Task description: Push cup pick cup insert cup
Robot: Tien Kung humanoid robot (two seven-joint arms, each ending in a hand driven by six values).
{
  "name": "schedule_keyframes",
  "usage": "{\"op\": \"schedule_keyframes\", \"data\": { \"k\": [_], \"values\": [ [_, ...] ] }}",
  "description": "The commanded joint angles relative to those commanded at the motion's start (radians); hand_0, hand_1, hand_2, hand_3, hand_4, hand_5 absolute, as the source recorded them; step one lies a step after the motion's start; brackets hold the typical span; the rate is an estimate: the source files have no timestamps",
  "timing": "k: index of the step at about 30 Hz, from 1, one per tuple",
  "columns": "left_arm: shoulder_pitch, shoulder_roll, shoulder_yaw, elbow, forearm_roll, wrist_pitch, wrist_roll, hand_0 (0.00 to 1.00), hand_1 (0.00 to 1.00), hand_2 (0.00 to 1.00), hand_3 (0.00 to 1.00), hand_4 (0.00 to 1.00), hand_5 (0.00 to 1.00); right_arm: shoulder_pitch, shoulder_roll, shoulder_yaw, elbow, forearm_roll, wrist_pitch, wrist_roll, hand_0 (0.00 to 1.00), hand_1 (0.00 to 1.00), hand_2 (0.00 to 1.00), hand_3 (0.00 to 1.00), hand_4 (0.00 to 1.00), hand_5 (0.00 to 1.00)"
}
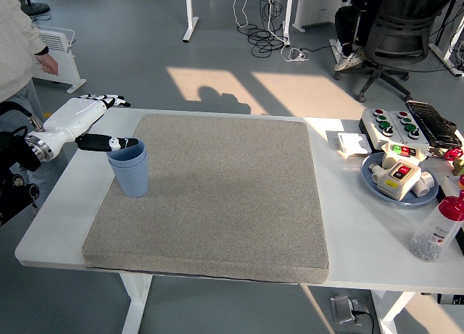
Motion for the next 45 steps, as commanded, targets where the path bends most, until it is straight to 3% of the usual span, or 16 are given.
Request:
{"op": "schedule_keyframes", "data": {
  "k": [6,7,11,12,13,18,19,24,30,33,38,42,44,45],
  "values": [
    [0.014,0.017,-0.034,-0.017,0.004,0.007,-0.004,0.866,0.881,0.967,0.898,0.983,0.812,0.0,0.0,-0.005,-0.001,0.01,-0.001,0.003,0.734,0.676,0.654,0.588,0.154,0.372],
    [0.015,0.019,-0.039,-0.02,0.004,0.007,-0.004,0.826,0.832,0.898,0.818,0.952,0.798,0.0,0.0,-0.006,-0.001,0.011,-0.001,0.003,0.734,0.676,0.653,0.588,0.154,0.372],
    [0.034,0.037,-0.092,-0.059,0.038,-0.015,0.035,0.826,0.832,0.898,0.818,0.952,0.798,-0.003,-0.001,-0.004,-0.001,0.012,-0.002,0.003,0.734,0.676,0.653,0.588,0.154,0.372],
    [0.042,0.042,-0.114,-0.074,0.048,-0.034,0.051,0.826,0.832,0.898,0.818,0.952,0.798,-0.005,-0.001,-0.005,-0.002,0.014,-0.002,0.004,0.734,0.676,0.653,0.588,0.154,0.372],
    [0.055,0.05,-0.14,-0.093,0.065,-0.056,0.071,0.611,0.617,0.632,0.541,0.672,0.634,-0.007,-0.001,-0.006,-0.002,0.016,-0.003,0.004,0.734,0.675,0.653,0.588,0.154,0.372],
    [0.108,0.076,-0.263,-0.168,0.134,-0.129,0.146,0.611,0.617,0.632,0.541,0.672,0.634,-0.014,0.001,-0.006,-0.003,0.02,-0.004,0.006,0.734,0.675,0.653,0.588,0.154,0.372],
    [0.122,0.081,-0.285,-0.184,0.15,-0.147,0.162,0.551,0.552,0.558,0.501,0.593,0.613,-0.016,0.001,-0.006,-0.003,0.021,-0.005,0.006,0.734,0.675,0.653,0.588,0.154,0.372],
    [0.218,0.104,-0.435,-0.285,0.215,-0.264,0.246,0.551,0.552,0.558,0.501,0.593,0.613,-0.026,0.005,0.013,-0.004,-0.002,-0.003,-0.002,0.734,0.675,0.653,0.588,0.154,0.372],
    [0.348,0.139,-0.622,-0.399,0.234,-0.316,0.291,0.542,0.552,0.555,0.499,0.565,0.609,-0.029,0.004,-0.01,-0.005,0.04,-0.009,0.008,0.734,0.675,0.653,0.588,0.153,0.372],
    [0.411,0.175,-0.722,-0.462,0.21,-0.352,0.308,0.512,0.549,0.554,0.498,0.547,0.62,-0.032,0.005,0.002,-0.005,0.023,-0.007,0.004,0.734,0.674,0.652,0.588,0.154,0.372],
    [0.465,0.25,-0.862,-0.546,0.174,-0.379,0.319,0.487,0.546,0.553,0.498,0.541,0.624,-0.036,0.005,-0.008,-0.007,0.052,-0.014,0.011,0.734,0.674,0.652,0.588,0.153,0.372],
    [0.502,0.32,-0.94,-0.597,0.116,-0.417,0.32,0.487,0.546,0.553,0.498,0.541,0.624,-0.036,0.005,-0.004,-0.007,0.037,-0.01,0.009,0.734,0.674,0.652,0.588,0.153,0.372],
    [0.516,0.342,-0.96,-0.608,0.101,-0.431,0.319,0.501,0.548,0.552,0.498,0.54,0.637,-0.037,0.005,-0.009,-0.008,0.047,-0.012,0.011,0.735,0.674,0.652,0.587,0.153,0.372],
    [0.533,0.367,-0.981,-0.618,0.088,-0.441,0.321,0.501,0.548,0.552,0.498,0.54,0.637,-0.038,0.005,-0.014,-0.008,0.056,-0.013,0.013,0.735,0.674,0.652,0.587,0.153,0.372]
  ]
}}
